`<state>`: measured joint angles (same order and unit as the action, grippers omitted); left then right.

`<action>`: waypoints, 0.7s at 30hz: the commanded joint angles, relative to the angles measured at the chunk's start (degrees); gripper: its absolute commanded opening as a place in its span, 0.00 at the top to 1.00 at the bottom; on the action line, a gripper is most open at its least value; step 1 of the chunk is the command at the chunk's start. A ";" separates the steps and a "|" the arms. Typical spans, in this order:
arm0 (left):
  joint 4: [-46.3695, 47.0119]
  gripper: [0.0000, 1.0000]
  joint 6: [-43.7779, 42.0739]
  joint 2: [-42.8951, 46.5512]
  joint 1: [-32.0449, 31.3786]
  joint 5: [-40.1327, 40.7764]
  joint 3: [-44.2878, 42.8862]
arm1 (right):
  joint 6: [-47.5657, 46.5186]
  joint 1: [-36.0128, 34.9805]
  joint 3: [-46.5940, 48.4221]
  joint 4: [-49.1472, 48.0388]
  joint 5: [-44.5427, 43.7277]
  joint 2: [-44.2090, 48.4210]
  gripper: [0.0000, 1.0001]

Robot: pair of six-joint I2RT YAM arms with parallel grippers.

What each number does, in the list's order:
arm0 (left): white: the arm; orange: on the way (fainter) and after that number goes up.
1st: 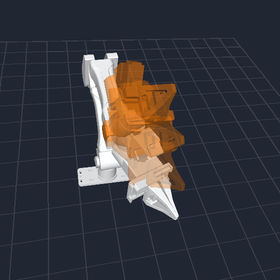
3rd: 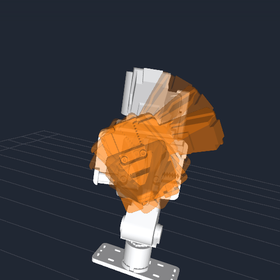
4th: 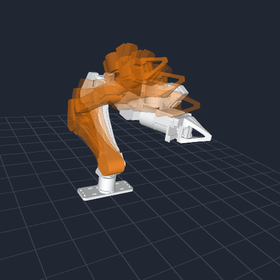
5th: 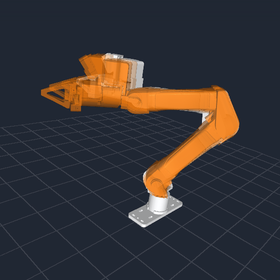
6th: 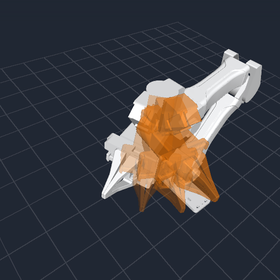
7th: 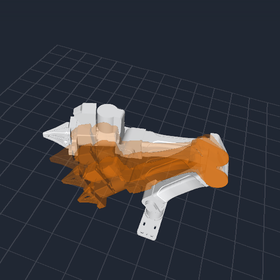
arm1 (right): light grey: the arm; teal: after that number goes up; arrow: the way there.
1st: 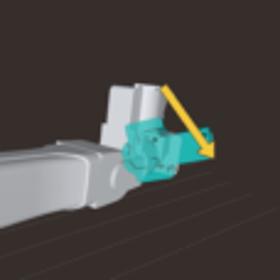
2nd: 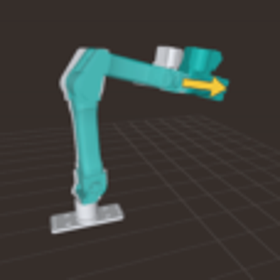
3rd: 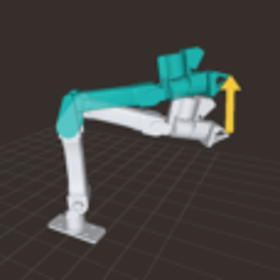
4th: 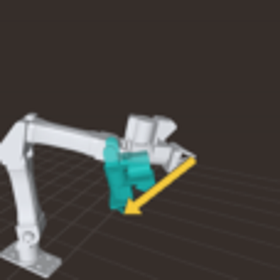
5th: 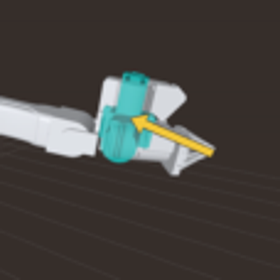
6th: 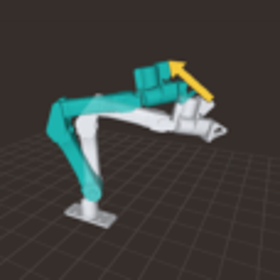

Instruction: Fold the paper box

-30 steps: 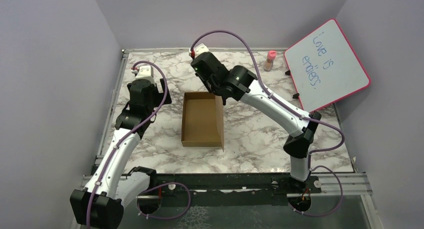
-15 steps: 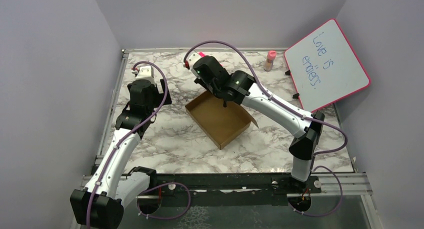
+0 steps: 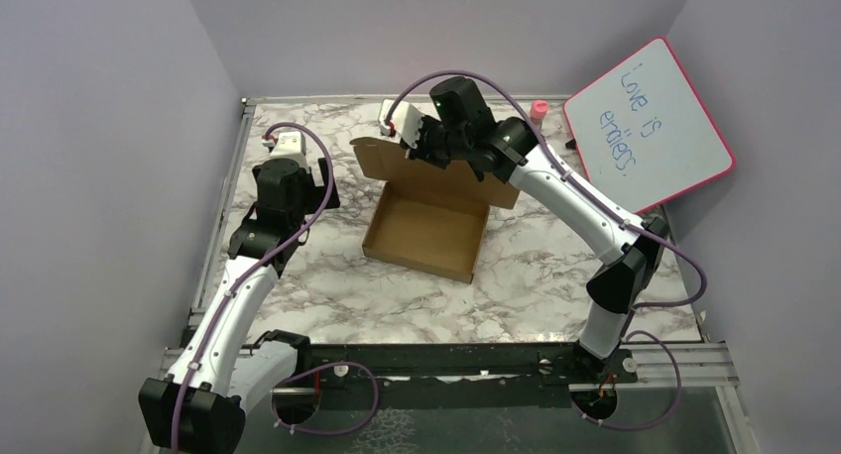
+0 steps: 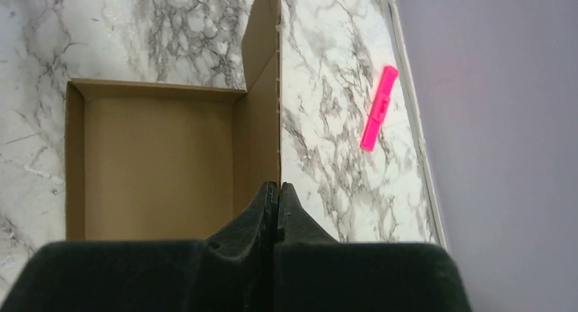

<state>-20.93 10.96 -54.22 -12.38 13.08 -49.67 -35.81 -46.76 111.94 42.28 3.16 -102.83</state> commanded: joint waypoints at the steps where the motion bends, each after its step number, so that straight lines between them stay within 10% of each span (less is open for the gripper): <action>1: 0.56 0.03 -2.85 1.99 0.04 -1.10 0.93 | -9.24 2.28 0.58 -1.31 13.79 1.24 0.98; 7: 1.60 0.03 -5.92 2.71 1.08 -3.28 1.42 | -11.07 2.91 4.18 -0.06 15.83 -1.57 0.93; 21: 4.83 0.03 -14.71 -2.68 1.53 -11.42 -2.81 | -3.72 3.67 -14.91 -17.56 7.27 13.57 0.26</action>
<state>-17.93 0.97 -54.19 -11.27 7.16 -48.84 -41.74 -43.79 99.96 31.14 14.06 -95.31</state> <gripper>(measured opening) 0.974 0.713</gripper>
